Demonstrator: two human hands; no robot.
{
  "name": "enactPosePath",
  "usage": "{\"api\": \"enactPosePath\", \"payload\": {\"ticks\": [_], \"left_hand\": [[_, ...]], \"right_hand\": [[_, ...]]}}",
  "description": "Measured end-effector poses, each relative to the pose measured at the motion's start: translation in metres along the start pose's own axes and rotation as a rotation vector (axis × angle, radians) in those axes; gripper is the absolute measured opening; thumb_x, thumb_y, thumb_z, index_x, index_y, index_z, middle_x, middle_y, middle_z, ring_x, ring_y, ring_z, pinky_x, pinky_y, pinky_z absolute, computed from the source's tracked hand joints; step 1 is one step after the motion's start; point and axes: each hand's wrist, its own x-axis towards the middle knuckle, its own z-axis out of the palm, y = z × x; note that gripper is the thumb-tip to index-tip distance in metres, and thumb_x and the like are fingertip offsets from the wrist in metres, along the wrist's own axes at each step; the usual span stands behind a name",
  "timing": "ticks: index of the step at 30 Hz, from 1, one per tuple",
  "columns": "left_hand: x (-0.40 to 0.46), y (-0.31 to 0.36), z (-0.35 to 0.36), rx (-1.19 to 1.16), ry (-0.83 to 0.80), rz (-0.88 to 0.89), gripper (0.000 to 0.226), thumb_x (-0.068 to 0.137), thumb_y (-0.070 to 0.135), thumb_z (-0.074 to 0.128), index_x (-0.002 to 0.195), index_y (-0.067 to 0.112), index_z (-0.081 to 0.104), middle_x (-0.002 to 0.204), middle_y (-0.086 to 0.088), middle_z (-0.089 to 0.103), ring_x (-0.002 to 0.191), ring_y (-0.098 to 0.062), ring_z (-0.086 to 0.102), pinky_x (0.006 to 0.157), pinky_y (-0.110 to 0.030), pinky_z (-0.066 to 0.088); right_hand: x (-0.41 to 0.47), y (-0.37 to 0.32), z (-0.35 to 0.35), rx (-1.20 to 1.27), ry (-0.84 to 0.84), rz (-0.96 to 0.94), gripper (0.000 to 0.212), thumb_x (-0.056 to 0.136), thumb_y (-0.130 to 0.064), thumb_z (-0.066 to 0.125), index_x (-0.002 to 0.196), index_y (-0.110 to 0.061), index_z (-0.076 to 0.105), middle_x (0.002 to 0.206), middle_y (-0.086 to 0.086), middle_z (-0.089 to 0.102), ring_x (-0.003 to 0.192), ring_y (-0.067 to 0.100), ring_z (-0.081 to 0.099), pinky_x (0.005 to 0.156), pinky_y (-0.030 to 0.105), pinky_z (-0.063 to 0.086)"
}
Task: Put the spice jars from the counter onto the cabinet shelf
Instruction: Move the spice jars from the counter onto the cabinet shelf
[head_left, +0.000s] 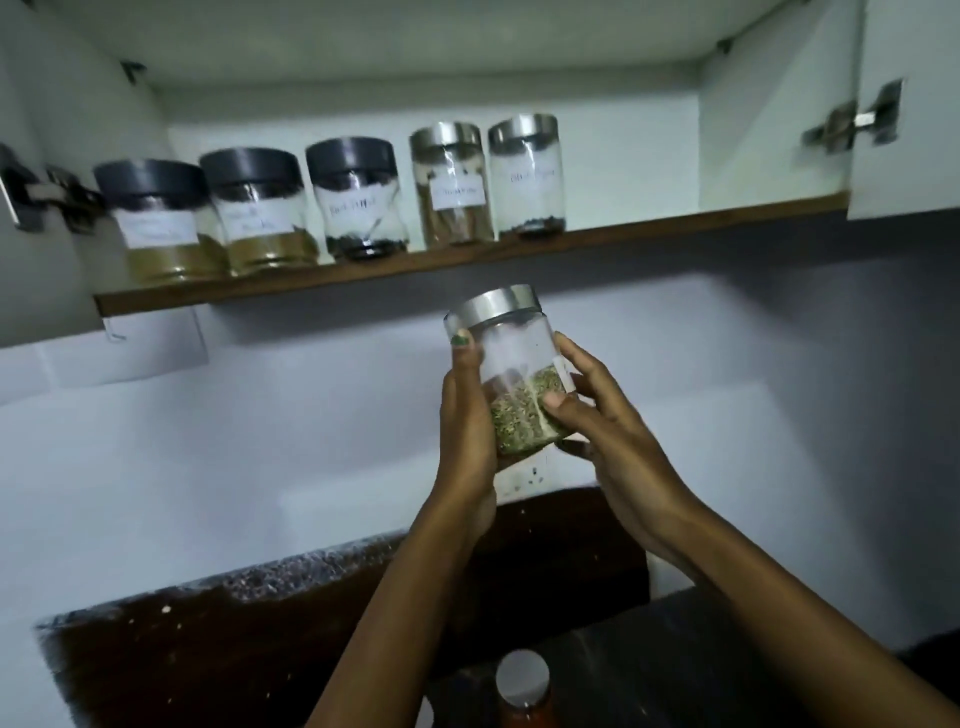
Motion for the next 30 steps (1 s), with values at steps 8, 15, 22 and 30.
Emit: {"api": "enactPosePath", "payload": {"ticks": [8,15,22,30], "left_hand": [[0.019,0.031,0.001,0.011,-0.085,0.032,0.066,0.089,0.068,0.021,0.118,0.027,0.062,0.109,-0.007,0.072,0.099,-0.023,0.070,0.085,-0.042,0.056],[0.014,0.035,0.024,0.052,-0.103,0.065,0.042,0.097,0.051,0.028,0.120,0.028,0.055,0.125,-0.003,0.061,0.114,-0.017,0.060,0.098,-0.038,0.050],[0.024,0.038,0.027,0.060,-0.135,0.104,0.049,0.096,0.052,0.031,0.125,0.021,0.055,0.117,-0.006,0.067,0.107,-0.019,0.065,0.089,-0.033,0.055],[0.048,0.032,0.052,0.142,-0.202,0.199,0.048,0.098,0.049,0.029,0.140,0.027,0.040,0.133,-0.001,0.057,0.117,-0.014,0.058,0.101,-0.033,0.048]], "right_hand": [[0.013,-0.024,0.017,-0.015,0.019,-0.237,0.081,0.074,-0.034,0.068,0.143,-0.042,0.026,0.139,-0.016,0.044,0.117,-0.001,0.054,0.085,0.023,0.055],[0.025,-0.023,0.018,-0.335,0.285,-0.440,0.090,0.074,-0.013,0.077,0.141,-0.041,0.023,0.130,-0.009,0.036,0.116,-0.015,0.042,0.080,0.004,0.047],[0.027,-0.025,-0.004,-0.285,0.087,-0.382,0.091,0.073,-0.031,0.069,0.143,-0.047,0.014,0.133,-0.039,0.027,0.122,-0.013,0.042,0.092,0.016,0.048],[0.057,-0.025,-0.032,-0.401,0.154,-0.383,0.107,0.078,-0.020,0.074,0.147,-0.042,-0.004,0.122,-0.049,0.019,0.116,-0.025,0.035,0.092,0.012,0.043]]}}
